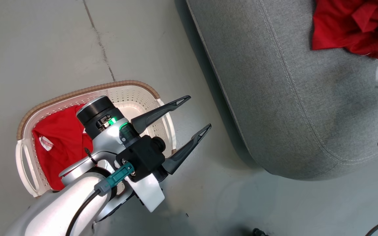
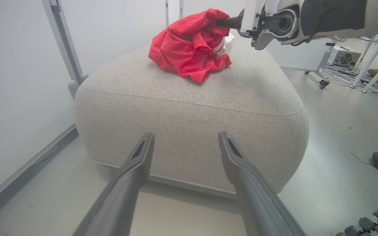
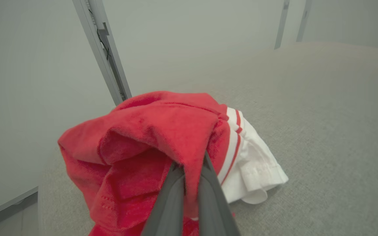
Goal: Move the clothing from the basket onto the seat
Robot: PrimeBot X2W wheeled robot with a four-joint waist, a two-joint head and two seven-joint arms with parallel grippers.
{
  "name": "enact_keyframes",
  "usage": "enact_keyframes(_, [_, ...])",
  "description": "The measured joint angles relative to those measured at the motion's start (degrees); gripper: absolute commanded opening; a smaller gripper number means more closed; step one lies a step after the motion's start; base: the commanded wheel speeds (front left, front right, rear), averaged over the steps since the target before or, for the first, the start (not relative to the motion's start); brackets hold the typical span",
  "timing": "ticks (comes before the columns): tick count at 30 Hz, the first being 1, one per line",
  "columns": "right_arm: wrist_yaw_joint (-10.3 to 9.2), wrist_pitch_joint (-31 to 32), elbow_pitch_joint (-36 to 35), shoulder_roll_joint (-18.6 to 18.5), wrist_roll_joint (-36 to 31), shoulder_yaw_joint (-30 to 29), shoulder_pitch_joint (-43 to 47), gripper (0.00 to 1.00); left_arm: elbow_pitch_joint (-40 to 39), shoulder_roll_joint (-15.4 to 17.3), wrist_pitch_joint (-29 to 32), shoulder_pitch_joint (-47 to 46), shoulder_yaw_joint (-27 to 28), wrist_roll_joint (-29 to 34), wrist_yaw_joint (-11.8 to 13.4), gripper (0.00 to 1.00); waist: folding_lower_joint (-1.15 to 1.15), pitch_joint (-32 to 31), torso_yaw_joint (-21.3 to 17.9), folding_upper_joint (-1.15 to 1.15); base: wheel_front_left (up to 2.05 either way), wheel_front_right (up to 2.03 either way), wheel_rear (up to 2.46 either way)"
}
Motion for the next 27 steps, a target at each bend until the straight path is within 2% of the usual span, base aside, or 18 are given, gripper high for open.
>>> enact_keyframes(7, [0.01,0.0,2.1,0.3,0.2,-0.8,3.2,0.00,1.6,-0.1,-1.3,0.0,-0.2,-0.5,0.1,1.00,0.00,-1.7,0.0,0.00,0.00,0.00,0.00])
enact_keyframes(8, [0.01,0.0,1.8,0.1,0.0,-0.9,3.6,0.77,1.9,-0.3,-1.6,0.0,-0.1,-0.6,0.3,1.00,0.00,-2.1,0.0,0.00,0.00,0.00,0.00])
enact_keyframes(9, [0.01,0.0,1.1,-0.2,-0.2,-1.0,4.2,1.00,2.2,-0.5,-2.0,0.1,-0.1,-0.8,0.5,1.00,0.00,-2.6,0.0,0.00,0.00,0.00,0.00])
enact_keyframes(17, [0.01,0.0,-5.7,-0.3,-0.7,-1.0,11.8,1.00,5.0,-2.4,-5.4,2.1,0.3,-2.5,2.2,1.00,0.00,-8.0,0.8,0.00,0.00,0.00,0.00])
enact_keyframes(27, [0.01,0.0,-17.7,2.0,-1.4,2.8,22.4,1.00,8.4,-4.6,-9.8,8.0,3.2,-6.7,7.2,1.00,0.00,-15.3,3.8,0.00,0.00,0.00,0.00])
